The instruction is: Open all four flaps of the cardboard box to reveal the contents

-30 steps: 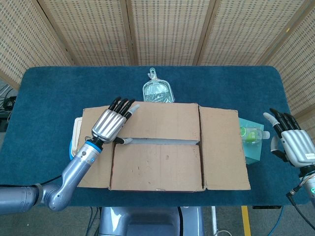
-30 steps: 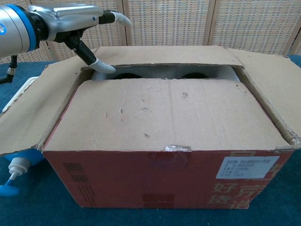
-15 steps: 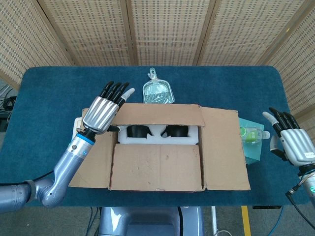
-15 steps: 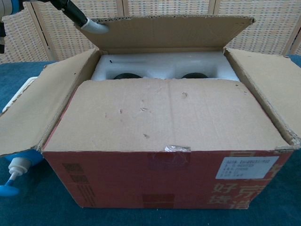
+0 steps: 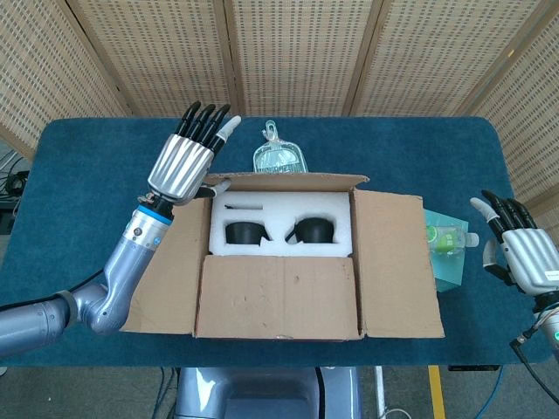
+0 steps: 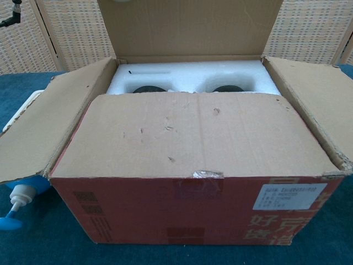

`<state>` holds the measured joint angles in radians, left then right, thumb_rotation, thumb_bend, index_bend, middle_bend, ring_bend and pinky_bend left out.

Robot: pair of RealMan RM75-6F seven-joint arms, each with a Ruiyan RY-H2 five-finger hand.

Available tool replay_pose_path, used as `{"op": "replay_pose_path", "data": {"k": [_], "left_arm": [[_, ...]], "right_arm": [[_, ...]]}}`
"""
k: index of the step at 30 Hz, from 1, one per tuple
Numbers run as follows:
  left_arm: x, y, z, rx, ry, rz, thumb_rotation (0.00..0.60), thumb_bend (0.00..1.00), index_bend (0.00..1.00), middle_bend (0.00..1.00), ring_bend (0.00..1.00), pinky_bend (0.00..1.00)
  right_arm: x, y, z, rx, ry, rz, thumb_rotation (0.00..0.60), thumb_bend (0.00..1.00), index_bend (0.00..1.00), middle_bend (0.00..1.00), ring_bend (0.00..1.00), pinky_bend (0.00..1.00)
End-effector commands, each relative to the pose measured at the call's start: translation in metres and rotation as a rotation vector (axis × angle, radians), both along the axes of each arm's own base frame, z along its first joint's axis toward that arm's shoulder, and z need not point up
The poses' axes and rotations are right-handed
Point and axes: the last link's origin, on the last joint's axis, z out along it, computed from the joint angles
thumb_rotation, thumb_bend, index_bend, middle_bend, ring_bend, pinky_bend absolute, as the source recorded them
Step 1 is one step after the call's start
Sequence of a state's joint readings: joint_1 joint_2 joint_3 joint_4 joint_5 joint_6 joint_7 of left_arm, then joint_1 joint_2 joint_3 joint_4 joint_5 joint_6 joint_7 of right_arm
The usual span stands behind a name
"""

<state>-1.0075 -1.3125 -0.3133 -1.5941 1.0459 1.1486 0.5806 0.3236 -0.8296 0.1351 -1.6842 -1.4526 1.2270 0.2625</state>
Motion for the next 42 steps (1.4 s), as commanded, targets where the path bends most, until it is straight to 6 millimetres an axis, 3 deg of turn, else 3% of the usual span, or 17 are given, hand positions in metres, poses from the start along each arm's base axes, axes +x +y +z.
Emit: {"op": "replay_pose_path", "data": {"k": [1, 9, 23, 28, 34, 39, 42], "left_arm": [[0.007, 0.009, -0.003, 0.024, 0.019, -0.019, 0.441, 0.25, 0.00, 0.00, 0.00, 0.00], [-0.003, 0.025, -0.012, 0.055, 0.104, 0.030, 0.440, 0.25, 0.00, 0.00, 0.00, 0.00], [-0.031, 0.045, 0.001, 0.118, 0.154, 0.154, 0.445, 0.25, 0.00, 0.00, 0.00, 0.00], [-0.032, 0.042, 0.004, 0.119, 0.152, 0.143, 0.446, 0.25, 0.00, 0.00, 0.00, 0.00], [-0.030, 0.024, -0.001, -0.034, 0.071, 0.163, 0.455, 0.25, 0.00, 0.00, 0.00, 0.00], [-0.027, 0.014, -0.001, -0.114, 0.005, 0.175, 0.459, 0.28, 0.13, 0.00, 0.00, 0.00], [-0.027, 0.009, -0.001, -0.162, -0.018, 0.182, 0.458, 0.38, 0.17, 0.00, 0.00, 0.00]], "right_arm": [[0.000, 0.000, 0.001, -0.001, -0.001, 0.000, 0.600, 0.88, 0.00, 0.00, 0.00, 0.00], [-0.002, 0.001, 0.003, -0.005, -0.003, -0.004, 0.600, 0.88, 0.00, 0.00, 0.00, 0.00], [0.000, 0.004, 0.005, -0.011, -0.004, 0.000, 0.600, 0.88, 0.00, 0.00, 0.00, 0.00], [0.001, 0.004, 0.005, -0.010, -0.005, 0.003, 0.600, 0.88, 0.00, 0.00, 0.00, 0.00], [0.002, 0.005, 0.005, -0.010, -0.005, 0.003, 0.600, 0.88, 0.00, 0.00, 0.00, 0.00], [0.002, 0.006, 0.005, -0.012, -0.005, 0.002, 0.600, 0.88, 0.00, 0.00, 0.00, 0.00], [0.002, 0.007, 0.006, -0.012, -0.005, 0.002, 0.600, 0.88, 0.00, 0.00, 0.00, 0.00]]}}
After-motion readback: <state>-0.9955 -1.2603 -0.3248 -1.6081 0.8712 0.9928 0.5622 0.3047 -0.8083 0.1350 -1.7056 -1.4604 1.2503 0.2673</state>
